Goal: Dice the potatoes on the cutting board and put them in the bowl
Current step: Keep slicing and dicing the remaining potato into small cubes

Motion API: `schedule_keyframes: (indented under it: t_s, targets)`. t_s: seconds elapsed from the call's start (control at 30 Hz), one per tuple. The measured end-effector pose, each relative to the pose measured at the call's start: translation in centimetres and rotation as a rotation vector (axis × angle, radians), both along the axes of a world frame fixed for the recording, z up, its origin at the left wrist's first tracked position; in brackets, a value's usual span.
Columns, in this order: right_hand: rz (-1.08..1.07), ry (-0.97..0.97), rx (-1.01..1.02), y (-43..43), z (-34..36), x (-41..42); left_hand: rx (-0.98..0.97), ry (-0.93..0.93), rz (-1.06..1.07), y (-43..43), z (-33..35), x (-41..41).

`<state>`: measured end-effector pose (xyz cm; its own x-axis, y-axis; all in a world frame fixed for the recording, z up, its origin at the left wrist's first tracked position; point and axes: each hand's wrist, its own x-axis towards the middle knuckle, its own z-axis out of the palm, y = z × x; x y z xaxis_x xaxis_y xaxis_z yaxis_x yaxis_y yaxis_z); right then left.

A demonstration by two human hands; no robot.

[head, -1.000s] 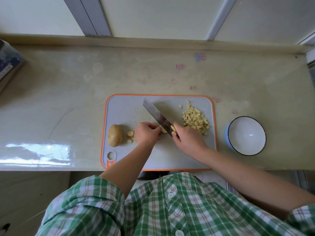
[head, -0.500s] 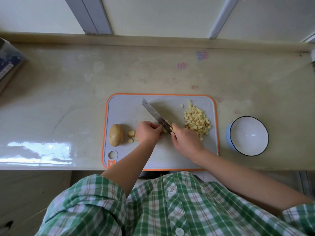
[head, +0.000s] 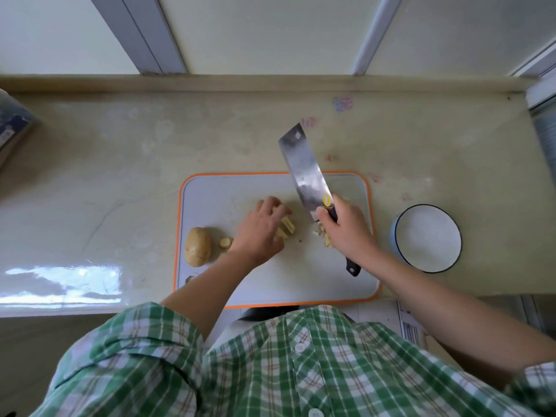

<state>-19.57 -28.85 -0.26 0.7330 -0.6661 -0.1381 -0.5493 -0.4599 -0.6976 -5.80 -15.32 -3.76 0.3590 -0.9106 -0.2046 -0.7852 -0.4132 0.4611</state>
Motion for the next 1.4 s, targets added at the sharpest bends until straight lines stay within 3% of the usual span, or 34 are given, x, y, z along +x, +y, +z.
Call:
schedule_keyframes:
  t_s: [0.07, 0.17, 0.33, 0.57, 0.83, 1.4]
  targets:
    - [-0.038, 0.019, 0.019, -0.5, -0.1, -0.5, 0.098, -0.114, -0.261, -0.9, 0.2, 0.3]
    - [-0.048, 0.062, 0.058, -0.5, -0.2, -1.2, 0.164, -0.183, -0.355, -1.8, 0.7, 0.4]
    - [0.005, 0.115, 0.100, 0.0, -0.4, -1.7, 0.122, -0.065, -0.111, -1.0, 0.0, 0.2]
    - [0.172, 0.238, -0.066, 1.8, -0.2, -0.6, -0.007, 0.088, 0.291, 0.4, -0.6, -1.6]
    - [0.299, 0.319, -0.196, 3.1, -0.3, -0.6, -0.073, 0.103, 0.333, 1.0, -0.6, -1.8]
    - [0.340, 0.448, -0.312, 3.2, -0.9, -0.8, -0.037, 0.148, 0.328, -0.7, -0.1, -1.9]
